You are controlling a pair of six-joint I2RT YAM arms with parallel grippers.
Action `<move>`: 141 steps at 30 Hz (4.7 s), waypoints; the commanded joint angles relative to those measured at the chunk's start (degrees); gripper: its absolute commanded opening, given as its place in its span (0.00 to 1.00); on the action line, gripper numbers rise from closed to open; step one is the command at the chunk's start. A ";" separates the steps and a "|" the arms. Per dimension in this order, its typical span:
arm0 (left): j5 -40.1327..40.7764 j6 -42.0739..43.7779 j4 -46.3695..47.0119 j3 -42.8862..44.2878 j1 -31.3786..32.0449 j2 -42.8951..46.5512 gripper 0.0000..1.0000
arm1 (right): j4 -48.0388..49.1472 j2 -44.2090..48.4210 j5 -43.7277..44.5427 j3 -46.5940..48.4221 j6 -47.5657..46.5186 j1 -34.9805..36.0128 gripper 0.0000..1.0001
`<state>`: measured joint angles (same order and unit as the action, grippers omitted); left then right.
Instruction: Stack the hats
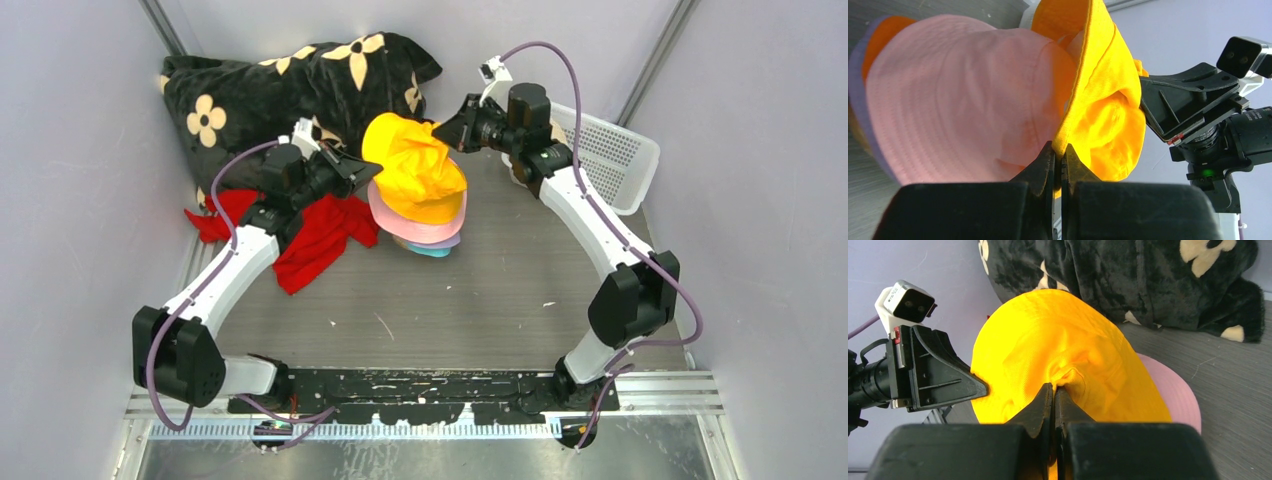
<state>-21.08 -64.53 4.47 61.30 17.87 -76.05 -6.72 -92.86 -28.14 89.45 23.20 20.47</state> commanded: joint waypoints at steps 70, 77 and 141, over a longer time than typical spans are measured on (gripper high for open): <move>-13.35 -15.14 77.44 -17.51 -8.89 -21.64 0.40 | 39.17 13.75 -1.30 -40.05 8.27 -14.73 0.79; -14.38 -15.62 77.44 -16.92 -8.49 -22.05 0.41 | 39.23 14.10 -1.62 -40.30 8.41 -14.98 0.79; -16.11 -18.74 77.44 -6.41 -9.28 -43.38 0.00 | 69.51 -7.43 -17.85 -39.60 31.24 -13.13 0.64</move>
<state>-37.04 -83.59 80.01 53.34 8.95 -118.74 55.37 -99.26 -44.36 47.27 51.77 6.57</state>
